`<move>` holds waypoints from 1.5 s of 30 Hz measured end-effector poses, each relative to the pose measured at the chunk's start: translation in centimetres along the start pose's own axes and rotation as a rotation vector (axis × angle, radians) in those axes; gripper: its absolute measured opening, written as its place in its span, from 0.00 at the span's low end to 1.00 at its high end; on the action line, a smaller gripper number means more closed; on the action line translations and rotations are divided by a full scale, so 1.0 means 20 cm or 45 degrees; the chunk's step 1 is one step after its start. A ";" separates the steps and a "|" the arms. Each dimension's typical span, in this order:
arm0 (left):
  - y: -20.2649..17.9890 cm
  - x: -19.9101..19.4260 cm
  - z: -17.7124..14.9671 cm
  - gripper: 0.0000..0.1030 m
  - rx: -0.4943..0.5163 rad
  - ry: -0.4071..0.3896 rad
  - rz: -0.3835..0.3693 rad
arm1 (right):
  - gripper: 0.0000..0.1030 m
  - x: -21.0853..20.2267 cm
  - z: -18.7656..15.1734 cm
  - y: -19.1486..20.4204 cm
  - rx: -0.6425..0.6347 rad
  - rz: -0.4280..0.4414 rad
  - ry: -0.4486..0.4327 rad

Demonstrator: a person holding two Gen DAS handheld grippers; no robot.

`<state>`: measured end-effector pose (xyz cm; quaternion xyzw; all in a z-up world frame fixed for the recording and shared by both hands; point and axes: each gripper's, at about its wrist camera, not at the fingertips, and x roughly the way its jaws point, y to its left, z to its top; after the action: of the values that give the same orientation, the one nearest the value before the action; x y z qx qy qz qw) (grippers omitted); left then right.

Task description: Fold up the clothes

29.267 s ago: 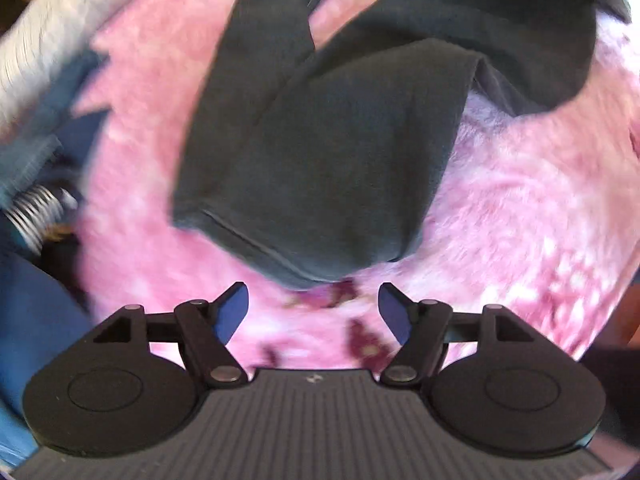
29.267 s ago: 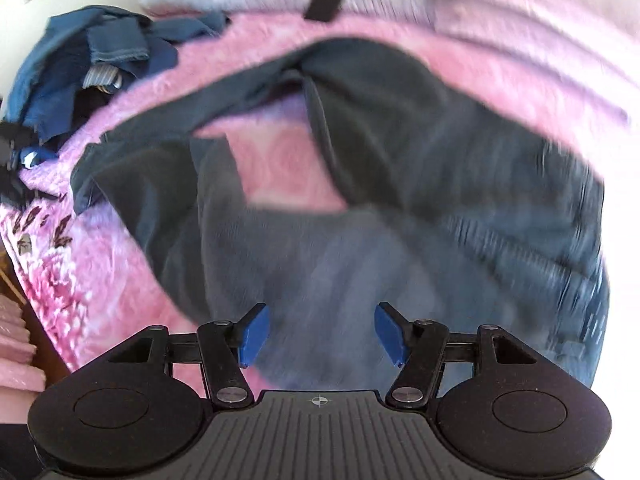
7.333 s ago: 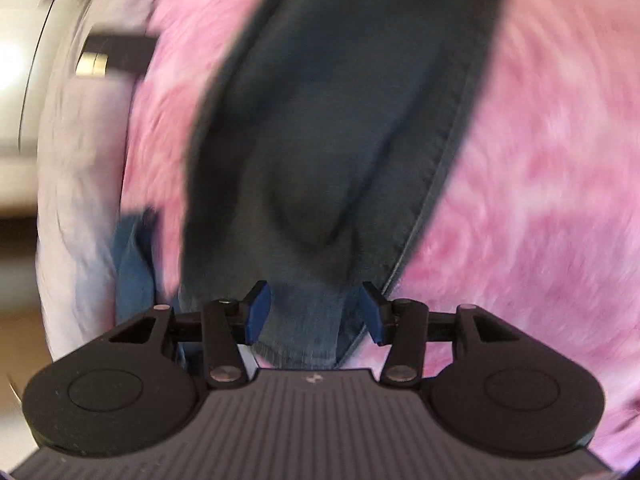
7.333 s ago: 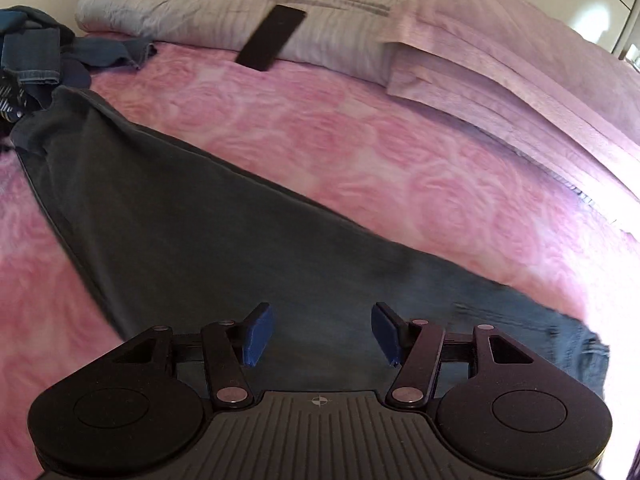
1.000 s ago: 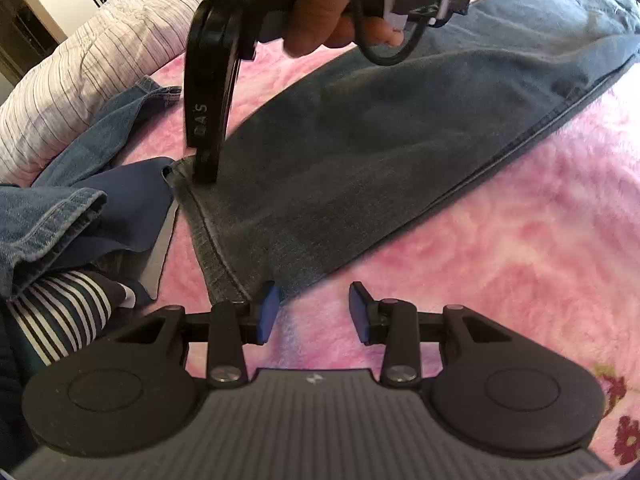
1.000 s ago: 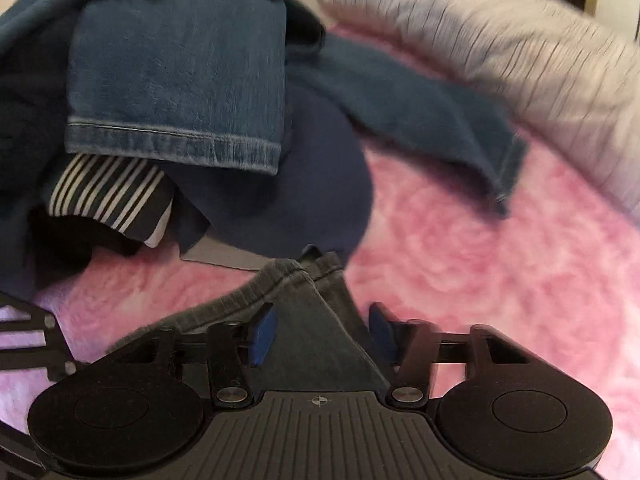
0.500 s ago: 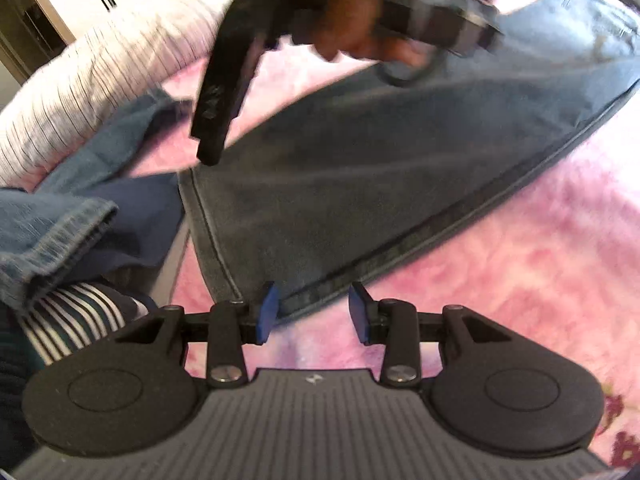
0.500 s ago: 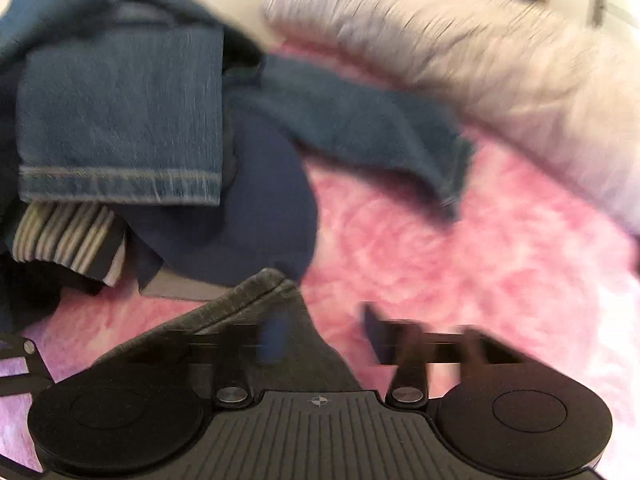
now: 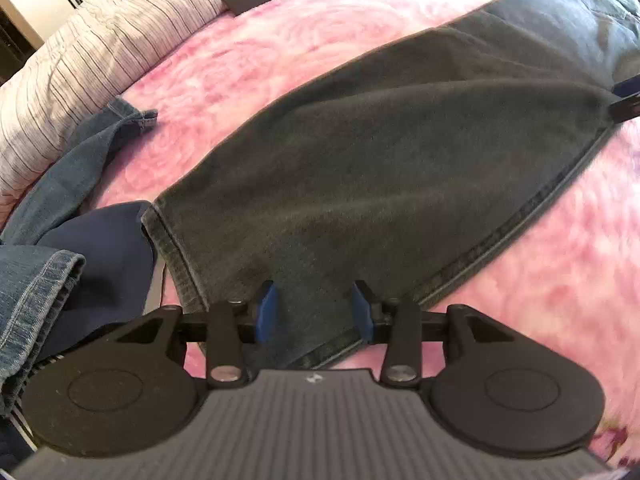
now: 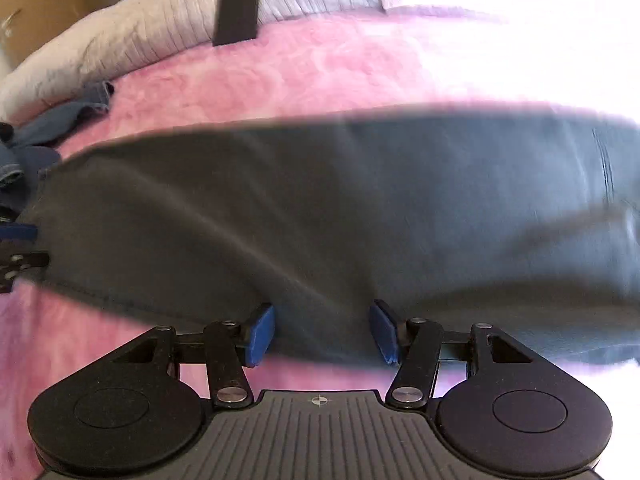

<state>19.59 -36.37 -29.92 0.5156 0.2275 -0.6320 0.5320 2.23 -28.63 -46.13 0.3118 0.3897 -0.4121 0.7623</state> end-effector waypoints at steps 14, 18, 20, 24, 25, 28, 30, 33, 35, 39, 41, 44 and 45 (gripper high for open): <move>-0.25 -0.01 0.07 0.37 0.312 0.149 0.051 | 0.55 -0.36 -0.15 -0.92 0.508 -0.365 -0.132; -0.34 -0.14 0.10 0.37 0.365 0.075 0.061 | 0.55 -0.50 -0.17 -0.99 0.539 -0.394 -0.158; -0.39 -0.17 0.12 0.39 0.376 0.042 0.021 | 0.55 -0.53 -0.20 -0.96 0.537 -0.362 -0.144; -0.48 -0.11 0.14 0.41 0.426 0.056 -0.011 | 0.55 -0.54 -0.24 -0.83 0.480 -0.259 -0.090; -0.48 -0.08 0.14 0.41 0.431 0.070 -0.010 | 0.55 -0.53 -0.24 -0.78 0.447 -0.225 -0.081; -0.45 -0.02 0.10 0.42 0.390 0.105 -0.028 | 0.55 -0.50 -0.23 -0.62 0.313 -0.144 -0.073; -0.40 -0.02 0.08 0.42 0.323 0.128 -0.060 | 0.55 -0.48 -0.21 -0.50 0.218 -0.089 -0.070; -0.34 -0.08 0.03 0.39 0.254 0.182 -0.052 | 0.55 -0.44 -0.17 -0.29 0.070 0.007 -0.069; -0.31 -0.21 -0.02 0.36 0.239 0.143 0.014 | 0.55 -0.40 -0.11 -0.07 -0.081 0.081 -0.080; -0.25 -0.49 -0.16 0.37 0.109 0.043 0.097 | 0.55 -0.28 -0.01 0.45 -0.493 0.263 -0.148; -0.22 -0.60 -0.23 0.37 0.046 -0.001 0.161 | 0.55 -0.19 0.00 0.72 -0.714 0.315 -0.189; -0.19 -0.71 -0.37 0.40 -0.029 -0.057 0.239 | 0.55 -0.01 -0.03 1.09 -1.004 0.362 -0.234; -0.18 -0.73 -0.41 0.40 -0.056 -0.070 0.259 | 0.55 0.05 -0.04 1.19 -1.072 0.377 -0.246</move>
<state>18.16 -21.91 -20.76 0.5067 0.1730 -0.5834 0.6107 23.15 -17.31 -43.64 -0.0126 0.4017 -0.1316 0.9062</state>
